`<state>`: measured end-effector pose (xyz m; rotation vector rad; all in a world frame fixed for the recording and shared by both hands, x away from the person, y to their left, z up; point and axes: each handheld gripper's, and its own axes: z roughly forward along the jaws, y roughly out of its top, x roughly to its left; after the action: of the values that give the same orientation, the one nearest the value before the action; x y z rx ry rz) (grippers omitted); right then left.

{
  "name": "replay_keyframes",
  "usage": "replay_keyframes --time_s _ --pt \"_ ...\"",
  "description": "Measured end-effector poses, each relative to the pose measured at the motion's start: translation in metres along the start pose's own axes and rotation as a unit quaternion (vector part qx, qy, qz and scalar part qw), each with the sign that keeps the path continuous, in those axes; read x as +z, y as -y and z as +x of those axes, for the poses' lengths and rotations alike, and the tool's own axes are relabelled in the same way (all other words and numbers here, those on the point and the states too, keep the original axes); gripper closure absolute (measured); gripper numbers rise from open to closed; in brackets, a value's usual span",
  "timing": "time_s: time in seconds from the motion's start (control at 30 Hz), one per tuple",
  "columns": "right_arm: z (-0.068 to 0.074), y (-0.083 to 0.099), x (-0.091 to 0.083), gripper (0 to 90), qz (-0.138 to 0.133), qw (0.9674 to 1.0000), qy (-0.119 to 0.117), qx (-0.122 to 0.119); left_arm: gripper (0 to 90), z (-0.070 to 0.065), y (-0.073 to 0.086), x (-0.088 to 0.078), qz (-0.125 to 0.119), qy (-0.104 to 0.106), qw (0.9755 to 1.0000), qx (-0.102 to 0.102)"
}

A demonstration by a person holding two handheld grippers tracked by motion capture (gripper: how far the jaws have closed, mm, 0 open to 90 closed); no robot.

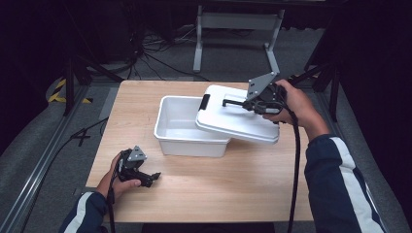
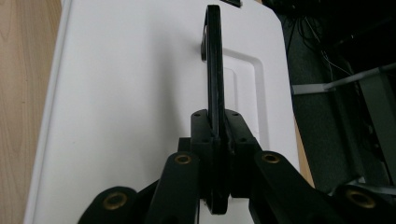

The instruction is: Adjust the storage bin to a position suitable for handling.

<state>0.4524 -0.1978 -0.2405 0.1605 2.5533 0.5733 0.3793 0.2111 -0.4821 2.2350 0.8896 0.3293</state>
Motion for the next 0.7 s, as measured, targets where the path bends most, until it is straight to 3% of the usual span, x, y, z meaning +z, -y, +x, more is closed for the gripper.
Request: replay_keyframes --time_s 0.7 --pt "-0.001 0.061 -0.03 84.4 -0.01 0.9988 0.018 0.043 0.6 0.0 0.0 0.0 0.001 0.0 1.0 0.001"
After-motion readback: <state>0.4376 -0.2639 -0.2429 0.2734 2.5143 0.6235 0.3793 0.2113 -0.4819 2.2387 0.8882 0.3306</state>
